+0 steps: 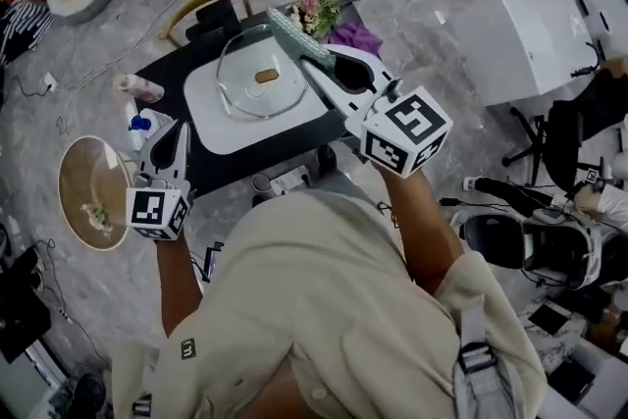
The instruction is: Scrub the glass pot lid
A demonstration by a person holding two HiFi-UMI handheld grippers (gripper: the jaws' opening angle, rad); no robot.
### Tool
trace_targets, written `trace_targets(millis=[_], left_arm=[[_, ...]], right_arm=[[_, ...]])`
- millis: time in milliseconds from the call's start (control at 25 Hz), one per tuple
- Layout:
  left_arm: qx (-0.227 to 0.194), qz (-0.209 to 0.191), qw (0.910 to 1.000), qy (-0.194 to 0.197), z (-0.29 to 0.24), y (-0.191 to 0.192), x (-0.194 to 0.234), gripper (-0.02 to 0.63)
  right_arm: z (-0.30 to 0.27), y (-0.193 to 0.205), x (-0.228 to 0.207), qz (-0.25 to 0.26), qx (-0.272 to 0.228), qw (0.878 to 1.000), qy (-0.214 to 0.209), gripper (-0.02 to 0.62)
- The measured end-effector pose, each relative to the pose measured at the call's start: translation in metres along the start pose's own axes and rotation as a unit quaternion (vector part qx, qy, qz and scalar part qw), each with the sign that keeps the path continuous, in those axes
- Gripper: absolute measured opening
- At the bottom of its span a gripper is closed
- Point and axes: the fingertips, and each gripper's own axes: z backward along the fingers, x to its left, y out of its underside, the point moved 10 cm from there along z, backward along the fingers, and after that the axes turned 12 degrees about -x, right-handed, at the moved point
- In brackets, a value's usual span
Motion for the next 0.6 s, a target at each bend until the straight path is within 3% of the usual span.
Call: trace_targets(millis=[600], left_arm=[[0.003, 0.010, 0.9999, -0.012, 0.038, 0.012, -0.002, 0.015]], right_arm=[[0.000, 0.003, 0.027, 0.006, 0.010, 1.000, -0.005, 0.080]])
